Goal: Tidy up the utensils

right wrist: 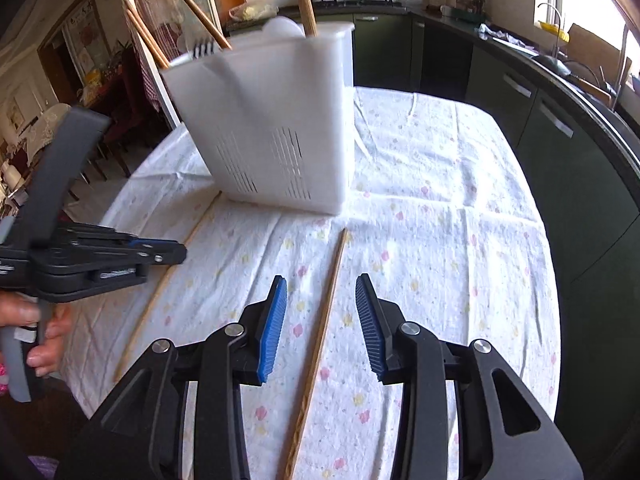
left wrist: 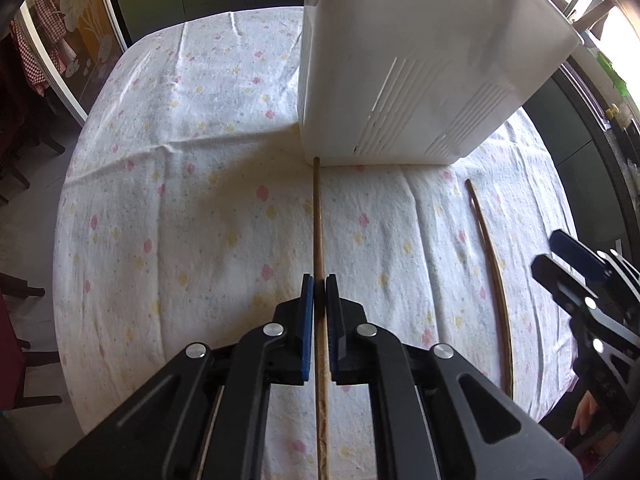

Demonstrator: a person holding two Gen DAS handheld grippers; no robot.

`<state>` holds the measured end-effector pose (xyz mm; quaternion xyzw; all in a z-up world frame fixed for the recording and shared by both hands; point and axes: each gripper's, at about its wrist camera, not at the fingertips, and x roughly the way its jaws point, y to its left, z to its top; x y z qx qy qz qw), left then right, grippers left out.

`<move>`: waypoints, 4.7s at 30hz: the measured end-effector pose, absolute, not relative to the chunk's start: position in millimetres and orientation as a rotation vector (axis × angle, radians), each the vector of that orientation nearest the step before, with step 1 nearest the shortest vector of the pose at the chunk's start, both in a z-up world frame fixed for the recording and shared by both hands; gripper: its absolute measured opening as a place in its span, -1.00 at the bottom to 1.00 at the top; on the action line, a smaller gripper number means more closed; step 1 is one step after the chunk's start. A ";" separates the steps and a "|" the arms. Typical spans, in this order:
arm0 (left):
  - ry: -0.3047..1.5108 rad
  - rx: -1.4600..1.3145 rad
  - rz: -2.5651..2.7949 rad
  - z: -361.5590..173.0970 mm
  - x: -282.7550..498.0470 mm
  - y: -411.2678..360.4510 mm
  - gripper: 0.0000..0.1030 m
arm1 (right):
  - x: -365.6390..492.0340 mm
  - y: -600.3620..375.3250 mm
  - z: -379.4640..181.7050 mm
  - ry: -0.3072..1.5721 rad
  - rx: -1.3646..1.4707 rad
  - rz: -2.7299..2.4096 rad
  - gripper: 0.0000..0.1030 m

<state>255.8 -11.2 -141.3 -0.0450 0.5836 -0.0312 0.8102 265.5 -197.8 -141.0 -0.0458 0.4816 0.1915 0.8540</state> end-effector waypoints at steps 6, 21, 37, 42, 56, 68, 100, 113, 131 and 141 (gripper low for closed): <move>1.198 -0.090 -0.097 -121.1 237.7 -7.1 -0.88 | 282.3 -183.1 -169.5 1.094 -0.132 0.380 -0.30; 1.141 -0.105 -0.162 -92.7 212.4 -3.9 -0.88 | 271.3 -178.5 -181.2 1.109 -0.145 0.388 -0.84; 1.008 -0.080 -0.212 -41.5 181.1 -2.6 -0.88 | 227.8 -222.9 -93.5 0.898 0.047 0.500 -0.87; 0.969 -0.070 -0.233 -23.3 170.8 -5.7 -0.88 | 206.4 -225.5 -67.6 0.838 0.069 0.534 -0.87; 0.792 -0.036 -0.259 54.1 168.5 -18.6 -0.88 | 185.8 -230.1 23.9 0.642 0.082 0.571 -0.87; 0.643 -0.029 -0.218 124.9 201.2 -26.3 -0.88 | 177.3 -224.2 50.9 0.605 0.055 0.592 -0.87; 0.631 -0.029 -0.110 62.4 278.6 -22.4 -0.65 | 192.4 -219.3 53.7 0.561 0.079 0.593 -0.87; 0.612 -0.061 -0.173 41.5 226.5 -13.6 -0.64 | 240.0 -201.6 101.7 0.288 0.136 0.471 -0.87; 0.480 -0.095 -0.142 37.0 173.7 -1.2 -0.44 | 308.8 -163.4 26.2 0.423 0.016 0.393 -0.78; 0.456 -0.097 -0.121 26.3 138.3 1.1 -0.35 | 264.9 -179.9 38.4 0.325 0.057 0.408 -0.14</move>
